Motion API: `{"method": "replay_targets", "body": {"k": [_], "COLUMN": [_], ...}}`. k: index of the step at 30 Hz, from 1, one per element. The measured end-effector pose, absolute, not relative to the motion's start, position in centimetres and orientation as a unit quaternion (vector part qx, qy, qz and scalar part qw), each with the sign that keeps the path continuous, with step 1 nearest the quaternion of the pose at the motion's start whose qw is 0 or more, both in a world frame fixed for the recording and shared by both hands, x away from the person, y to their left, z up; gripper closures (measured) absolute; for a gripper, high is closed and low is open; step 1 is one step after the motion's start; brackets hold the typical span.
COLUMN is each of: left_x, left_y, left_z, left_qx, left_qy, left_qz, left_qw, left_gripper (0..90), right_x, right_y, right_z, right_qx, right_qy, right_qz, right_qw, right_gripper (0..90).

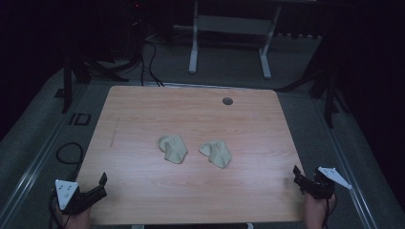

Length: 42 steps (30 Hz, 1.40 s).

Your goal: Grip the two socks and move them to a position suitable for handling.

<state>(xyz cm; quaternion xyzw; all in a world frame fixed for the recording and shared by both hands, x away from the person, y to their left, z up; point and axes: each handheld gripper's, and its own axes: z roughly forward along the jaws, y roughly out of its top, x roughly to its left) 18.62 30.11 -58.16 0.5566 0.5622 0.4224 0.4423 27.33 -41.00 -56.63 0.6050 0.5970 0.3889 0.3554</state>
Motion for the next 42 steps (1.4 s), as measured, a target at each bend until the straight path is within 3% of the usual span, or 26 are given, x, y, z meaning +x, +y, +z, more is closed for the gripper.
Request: {"method": "replay_targets", "body": {"k": [11,17,20,24,32,42], "left_x": [18.6,18.5,18.4,18.4,18.5,18.6], "left_y": [29.9,29.7,29.8,29.5,28.4,27.2], "left_z": [-58.1,-57.8,-57.6,-57.3,-57.1,-57.3], "left_qx": [0.559,0.554,0.549,0.558,0.579,0.602], "left_qy": [0.556,0.56,0.567,0.572,0.563,0.545], "left_qz": [0.434,0.442,0.415,0.389,0.377,0.374], "left_qw": [0.436,0.429,0.453,0.459,0.453,0.449], "left_gripper": [1.3,1.4,5.3,4.0,1.7,1.6], "right_x": [27.6,28.0,28.4,29.3,31.5,34.0], "right_y": [-41.0,-39.5,-37.9,-35.2,-29.8,-22.6], "right_z": [-56.6,-55.5,-54.5,-53.4,-52.3,-52.3], "right_qx": [0.593,0.579,0.565,0.548,0.499,0.461], "right_qy": [0.613,0.629,0.643,0.663,0.705,0.743], "right_qz": [0.397,0.418,0.424,0.421,0.429,0.432], "right_qw": [0.339,0.308,0.296,0.288,0.263,0.222], "right_gripper": [12.9,12.7,12.5,12.5,13.2,22.9]}}
